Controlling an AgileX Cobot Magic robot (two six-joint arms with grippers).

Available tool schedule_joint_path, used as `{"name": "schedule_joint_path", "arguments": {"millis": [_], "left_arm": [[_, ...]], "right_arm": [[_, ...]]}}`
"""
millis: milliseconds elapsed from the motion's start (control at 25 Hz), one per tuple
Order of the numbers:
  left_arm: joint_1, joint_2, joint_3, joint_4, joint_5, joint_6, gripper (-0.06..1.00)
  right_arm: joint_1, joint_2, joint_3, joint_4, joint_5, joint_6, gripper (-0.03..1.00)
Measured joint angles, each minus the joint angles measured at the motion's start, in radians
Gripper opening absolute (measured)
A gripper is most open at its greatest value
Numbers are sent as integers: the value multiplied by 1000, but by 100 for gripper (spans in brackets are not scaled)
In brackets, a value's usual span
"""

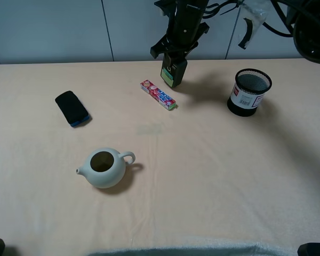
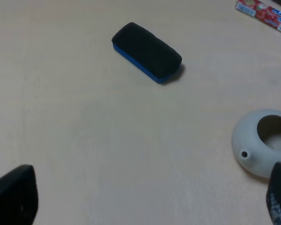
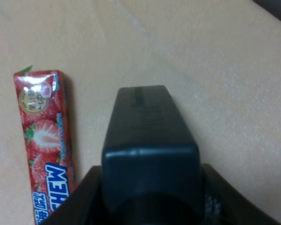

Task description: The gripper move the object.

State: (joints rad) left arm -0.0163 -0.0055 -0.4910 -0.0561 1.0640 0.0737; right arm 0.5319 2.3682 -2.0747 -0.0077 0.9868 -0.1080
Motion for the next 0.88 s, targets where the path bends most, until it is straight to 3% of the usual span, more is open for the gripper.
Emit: {"name": "schedule_joint_path", "arguments": {"millis": [800, 880], "left_arm": [[0, 0, 0, 0, 0, 0, 99], [0, 0, 0, 0, 0, 0, 99]], "right_arm": [[0, 0, 0, 0, 41, -9, 31], [0, 0, 0, -1, 41, -9, 35]]}}
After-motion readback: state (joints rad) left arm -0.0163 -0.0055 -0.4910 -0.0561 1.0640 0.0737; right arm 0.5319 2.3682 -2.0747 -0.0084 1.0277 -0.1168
